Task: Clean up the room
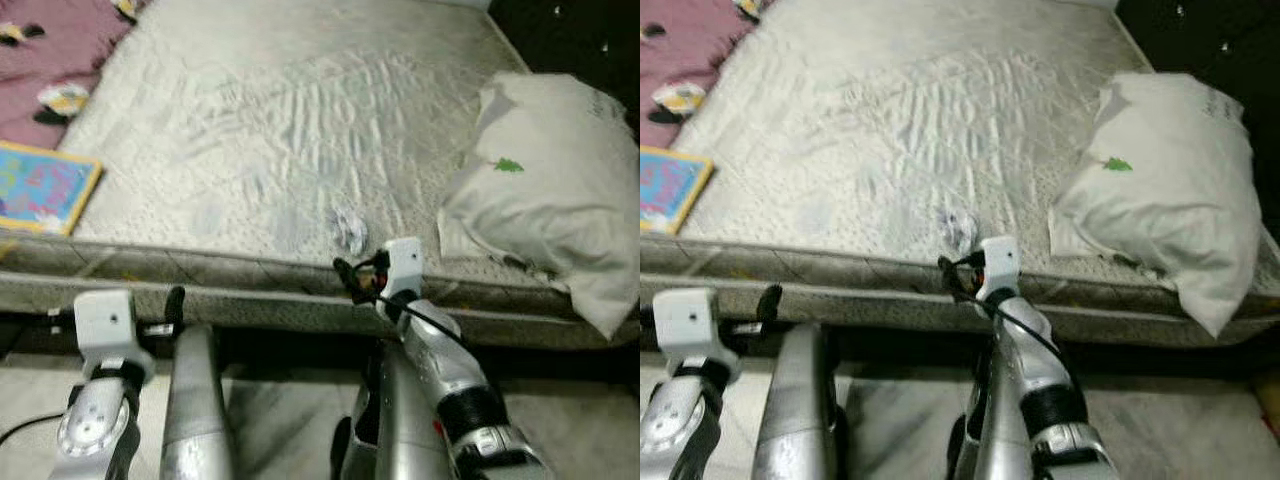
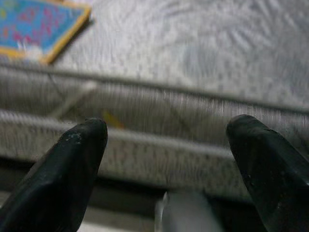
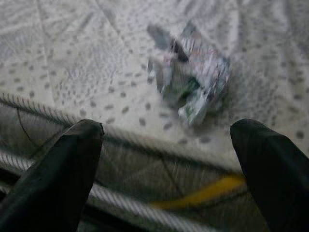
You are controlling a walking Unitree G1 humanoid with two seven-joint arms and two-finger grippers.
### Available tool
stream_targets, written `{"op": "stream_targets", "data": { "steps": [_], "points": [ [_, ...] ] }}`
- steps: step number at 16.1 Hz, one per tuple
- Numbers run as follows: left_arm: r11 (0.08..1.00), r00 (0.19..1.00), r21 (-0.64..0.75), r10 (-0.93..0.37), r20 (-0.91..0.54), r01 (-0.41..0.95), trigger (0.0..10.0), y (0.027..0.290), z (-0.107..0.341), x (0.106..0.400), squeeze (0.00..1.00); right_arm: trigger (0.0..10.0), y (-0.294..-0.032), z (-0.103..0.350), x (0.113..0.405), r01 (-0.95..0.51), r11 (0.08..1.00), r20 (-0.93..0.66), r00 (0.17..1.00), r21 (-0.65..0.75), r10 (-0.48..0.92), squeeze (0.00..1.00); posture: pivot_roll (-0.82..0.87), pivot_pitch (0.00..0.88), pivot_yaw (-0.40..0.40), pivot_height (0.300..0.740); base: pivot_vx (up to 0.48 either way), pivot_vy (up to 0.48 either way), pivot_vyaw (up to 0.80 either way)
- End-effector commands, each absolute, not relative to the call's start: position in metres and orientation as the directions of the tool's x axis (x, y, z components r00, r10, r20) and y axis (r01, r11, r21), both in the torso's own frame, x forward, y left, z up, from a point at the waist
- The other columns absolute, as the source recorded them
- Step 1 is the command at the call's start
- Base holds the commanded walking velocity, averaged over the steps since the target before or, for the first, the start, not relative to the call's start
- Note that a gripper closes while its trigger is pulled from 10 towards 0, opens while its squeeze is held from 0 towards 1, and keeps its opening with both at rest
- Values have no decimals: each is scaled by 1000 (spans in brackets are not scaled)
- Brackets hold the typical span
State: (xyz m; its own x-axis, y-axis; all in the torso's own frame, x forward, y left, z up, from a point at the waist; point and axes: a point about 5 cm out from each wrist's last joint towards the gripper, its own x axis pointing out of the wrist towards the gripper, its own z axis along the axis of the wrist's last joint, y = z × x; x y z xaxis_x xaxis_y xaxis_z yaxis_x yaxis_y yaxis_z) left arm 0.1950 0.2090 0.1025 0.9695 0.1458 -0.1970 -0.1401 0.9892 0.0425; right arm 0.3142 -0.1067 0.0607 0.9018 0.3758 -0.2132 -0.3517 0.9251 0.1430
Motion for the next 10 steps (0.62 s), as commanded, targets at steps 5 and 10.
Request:
{"op": "stream_targets", "data": {
  "steps": [5, 10],
  "points": [
    [983, 967, 65, 183, -177, -174, 10000, 211, 113, 183, 0, 10000, -102, 92, 341, -322, 939, -61, 942, 119, 330, 0, 253, 174, -146, 483, 0, 0, 0],
    [978, 957, 73, 208, -203, -197, 10000, 209, 114, 165, 0, 10000, -82, 109, 356, -348, 929, -15, 936, 129, 352, 0, 277, 220, -173, 483, 0, 0, 0]
  ]
}}
